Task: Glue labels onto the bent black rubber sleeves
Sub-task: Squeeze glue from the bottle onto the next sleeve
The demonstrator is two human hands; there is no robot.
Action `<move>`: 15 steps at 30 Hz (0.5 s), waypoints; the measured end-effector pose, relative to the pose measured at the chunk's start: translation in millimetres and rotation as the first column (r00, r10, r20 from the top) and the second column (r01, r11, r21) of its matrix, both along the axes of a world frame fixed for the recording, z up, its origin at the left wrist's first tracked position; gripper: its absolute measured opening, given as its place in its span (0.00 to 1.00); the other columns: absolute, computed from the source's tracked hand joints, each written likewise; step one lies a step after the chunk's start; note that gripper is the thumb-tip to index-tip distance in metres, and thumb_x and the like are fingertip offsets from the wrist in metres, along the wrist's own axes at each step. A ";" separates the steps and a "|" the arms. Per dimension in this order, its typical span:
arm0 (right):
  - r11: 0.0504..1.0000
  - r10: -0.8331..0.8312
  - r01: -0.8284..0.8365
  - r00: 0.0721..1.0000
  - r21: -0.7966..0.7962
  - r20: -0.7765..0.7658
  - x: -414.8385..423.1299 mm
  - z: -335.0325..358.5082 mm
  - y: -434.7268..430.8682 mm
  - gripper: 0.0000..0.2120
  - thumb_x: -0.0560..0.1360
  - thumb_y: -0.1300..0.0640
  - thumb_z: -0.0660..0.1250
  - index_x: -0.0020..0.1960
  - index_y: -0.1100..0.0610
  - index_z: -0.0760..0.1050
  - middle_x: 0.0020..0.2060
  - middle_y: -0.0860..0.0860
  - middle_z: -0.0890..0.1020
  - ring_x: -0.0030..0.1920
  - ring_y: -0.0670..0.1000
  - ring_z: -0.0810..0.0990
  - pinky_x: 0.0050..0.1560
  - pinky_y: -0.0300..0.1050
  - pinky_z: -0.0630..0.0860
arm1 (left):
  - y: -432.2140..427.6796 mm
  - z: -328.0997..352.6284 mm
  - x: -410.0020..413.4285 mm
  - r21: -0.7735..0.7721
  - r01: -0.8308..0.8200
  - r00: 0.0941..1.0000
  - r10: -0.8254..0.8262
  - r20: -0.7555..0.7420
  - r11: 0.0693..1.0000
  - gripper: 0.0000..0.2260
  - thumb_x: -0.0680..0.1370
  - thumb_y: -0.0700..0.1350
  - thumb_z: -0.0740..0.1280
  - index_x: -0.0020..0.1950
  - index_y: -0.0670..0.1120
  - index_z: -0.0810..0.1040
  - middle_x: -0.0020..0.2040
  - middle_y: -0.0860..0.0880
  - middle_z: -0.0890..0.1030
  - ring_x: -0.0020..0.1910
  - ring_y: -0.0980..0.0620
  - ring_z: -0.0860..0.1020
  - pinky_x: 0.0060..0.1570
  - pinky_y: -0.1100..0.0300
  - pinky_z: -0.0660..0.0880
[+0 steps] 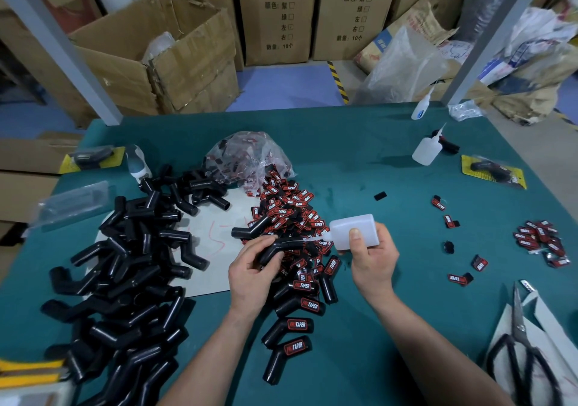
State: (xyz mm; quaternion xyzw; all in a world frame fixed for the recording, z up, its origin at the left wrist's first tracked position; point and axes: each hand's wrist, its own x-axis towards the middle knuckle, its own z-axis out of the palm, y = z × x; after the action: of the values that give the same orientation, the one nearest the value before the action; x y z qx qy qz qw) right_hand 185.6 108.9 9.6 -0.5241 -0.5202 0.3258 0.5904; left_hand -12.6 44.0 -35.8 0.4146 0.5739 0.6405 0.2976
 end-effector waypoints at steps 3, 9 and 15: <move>1.000 0.007 -0.007 1.000 -0.004 -0.001 -0.3 0.2 0.1 0.10 0.71 0.40 0.68 0.47 0.44 0.75 0.39 0.37 0.82 0.36 0.41 0.80 0.36 0.37 0.76 | -0.3 1.8 0.8 -0.005 -0.002 1.000 0.003 0.010 1.000 0.18 0.73 0.41 0.76 0.56 0.62 0.86 0.57 0.55 0.85 0.59 0.53 0.82 0.64 0.63 0.75; 1.000 0.017 -0.017 1.000 0.024 0.004 -0.2 0.1 -0.7 0.09 0.71 0.42 0.67 0.47 0.44 0.75 0.37 0.37 0.82 0.36 0.38 0.79 0.36 0.31 0.74 | -0.8 4.8 1.5 -0.001 -0.011 1.000 0.011 0.007 1.000 0.19 0.73 0.40 0.76 0.55 0.64 0.86 0.57 0.55 0.85 0.59 0.53 0.83 0.63 0.63 0.76; 1.000 -0.009 0.009 1.000 0.018 -0.011 -0.5 -0.2 -0.5 0.10 0.70 0.41 0.67 0.47 0.44 0.75 0.35 0.41 0.82 0.36 0.41 0.79 0.36 0.37 0.76 | -1.5 5.4 1.3 -0.008 -0.012 1.000 0.012 -0.002 1.000 0.19 0.73 0.41 0.76 0.56 0.64 0.86 0.57 0.55 0.85 0.60 0.53 0.82 0.64 0.62 0.76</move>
State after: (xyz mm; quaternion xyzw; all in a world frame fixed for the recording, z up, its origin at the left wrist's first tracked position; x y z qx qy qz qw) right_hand 185.1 108.3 9.4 -0.5193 -0.5177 0.3213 0.5992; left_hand -11.3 42.5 -30.3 0.4105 0.5794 0.6394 0.2950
